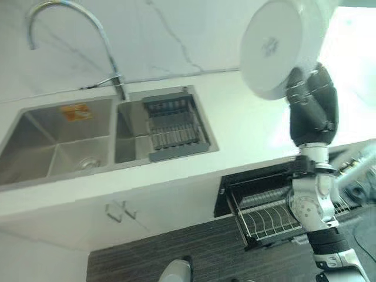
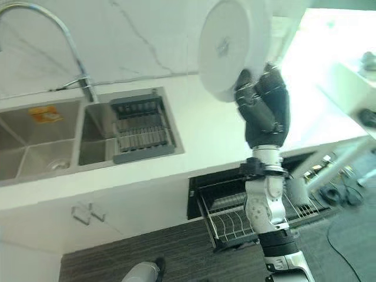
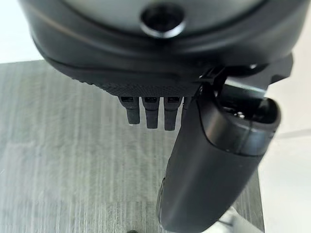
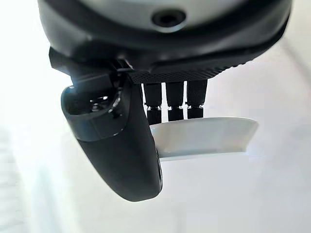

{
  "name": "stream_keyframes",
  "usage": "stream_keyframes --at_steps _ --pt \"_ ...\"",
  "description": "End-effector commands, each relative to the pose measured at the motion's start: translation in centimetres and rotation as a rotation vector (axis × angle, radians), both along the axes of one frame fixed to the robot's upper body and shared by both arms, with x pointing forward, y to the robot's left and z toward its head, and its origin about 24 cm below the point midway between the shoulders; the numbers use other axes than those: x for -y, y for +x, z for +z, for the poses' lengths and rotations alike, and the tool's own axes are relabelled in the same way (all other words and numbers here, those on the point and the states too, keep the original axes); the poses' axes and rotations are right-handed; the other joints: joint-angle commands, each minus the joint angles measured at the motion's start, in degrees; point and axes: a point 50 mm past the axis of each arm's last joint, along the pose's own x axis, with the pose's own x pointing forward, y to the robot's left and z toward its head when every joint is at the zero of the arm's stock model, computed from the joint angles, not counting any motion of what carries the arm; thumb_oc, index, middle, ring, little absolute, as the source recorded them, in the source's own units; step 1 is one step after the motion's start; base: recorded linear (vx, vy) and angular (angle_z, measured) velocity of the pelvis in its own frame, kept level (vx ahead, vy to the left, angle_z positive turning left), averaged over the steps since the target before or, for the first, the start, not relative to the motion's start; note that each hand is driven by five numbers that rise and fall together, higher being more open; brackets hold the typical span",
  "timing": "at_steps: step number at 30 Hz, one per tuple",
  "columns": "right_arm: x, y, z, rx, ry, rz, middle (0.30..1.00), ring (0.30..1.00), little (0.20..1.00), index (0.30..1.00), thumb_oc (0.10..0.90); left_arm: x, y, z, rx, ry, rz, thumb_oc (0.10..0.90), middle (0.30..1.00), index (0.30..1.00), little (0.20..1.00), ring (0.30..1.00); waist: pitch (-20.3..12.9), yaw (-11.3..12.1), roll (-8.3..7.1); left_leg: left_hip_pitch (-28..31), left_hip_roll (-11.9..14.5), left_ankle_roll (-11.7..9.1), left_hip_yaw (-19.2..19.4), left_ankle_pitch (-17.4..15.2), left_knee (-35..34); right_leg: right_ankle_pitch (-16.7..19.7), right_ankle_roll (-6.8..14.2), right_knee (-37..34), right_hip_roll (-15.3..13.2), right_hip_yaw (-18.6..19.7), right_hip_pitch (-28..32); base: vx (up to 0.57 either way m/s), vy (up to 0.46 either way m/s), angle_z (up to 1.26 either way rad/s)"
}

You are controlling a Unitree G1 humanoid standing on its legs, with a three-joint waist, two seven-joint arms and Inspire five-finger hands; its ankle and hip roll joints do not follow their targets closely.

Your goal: Place the dishes in the dishwasher.

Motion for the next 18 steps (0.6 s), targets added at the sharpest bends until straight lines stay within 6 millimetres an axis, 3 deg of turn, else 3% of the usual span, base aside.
stream_keyframes --at_steps 1,2,6,12,16,18 --pt "3.1 -2.2 3.9 0.256 0.057 -0.109 0.3 0.3 0.3 0.3 0.4 -1.0 -3.0 0.2 -0.116 0.047 0.0 0.8 0.9 0.9 0.9 0.9 -3.1 0.7 -0.37 2.2 3.3 -1.1 -0.1 -8.0 0.0 1.5 6.4 -3.6 -3.8 1.9 0.1 0.02 -0.028 -0.45" --pt "4.7 -3.1 3.1 0.229 0.049 -0.171 0.3 0.3 0.3 0.3 0.4 -0.9 -3.1 0.1 -0.117 0.045 0.006 0.8 0.9 0.9 0.9 0.9 -3.1 -1.0 -0.46 2.4 3.5 -1.1 0.5 -8.3 0.0 1.5 6.4 -3.6 -3.5 2.8 -0.2 0.02 -0.026 -0.46" --pt "7.5 -4.6 1.6 0.138 -0.02 -0.299 0.3 0.3 0.3 0.3 0.4 -1.0 -3.3 0.1 -0.121 0.043 0.031 0.8 0.9 0.9 0.9 0.9 -3.2 -3.9 -0.84 2.9 3.6 -1.1 1.4 -8.8 0.0 1.8 6.5 -3.6 -3.0 4.3 -0.8 0.02 -0.014 -0.29" --pt "10.2 -5.9 -1.4 -0.002 -0.037 -0.406 0.3 0.3 0.3 0.3 0.4 -1.1 -3.2 0.2 -0.111 0.049 0.067 0.8 0.9 0.9 0.9 0.9 -3.0 -6.0 -1.37 3.9 3.2 -0.7 2.0 -9.4 0.0 2.1 6.6 -3.6 -3.0 5.5 -0.7 0.02 -0.023 -0.27" --pt "10.7 -6.2 -3.2 -0.076 -0.031 -0.413 0.3 0.3 0.3 0.3 0.4 -1.2 -3.2 0.2 -0.103 0.052 0.073 0.8 0.9 0.9 0.9 0.9 -2.5 -6.7 -1.18 4.5 3.0 -0.4 1.8 -9.5 0.0 2.1 6.3 -3.6 -2.8 6.0 -0.2 0.04 -0.009 -0.13" --pt "10.2 -5.7 -5.0 -0.157 -0.026 -0.392 0.3 0.3 0.3 0.3 0.4 -1.1 -3.4 0.2 -0.114 0.056 0.052 0.8 0.9 0.9 0.9 0.9 -2.2 -6.4 -0.93 4.7 2.5 -0.3 1.0 -9.6 0.0 1.8 6.2 -3.6 -3.1 5.5 0.5 0.04 -0.014 0.01"
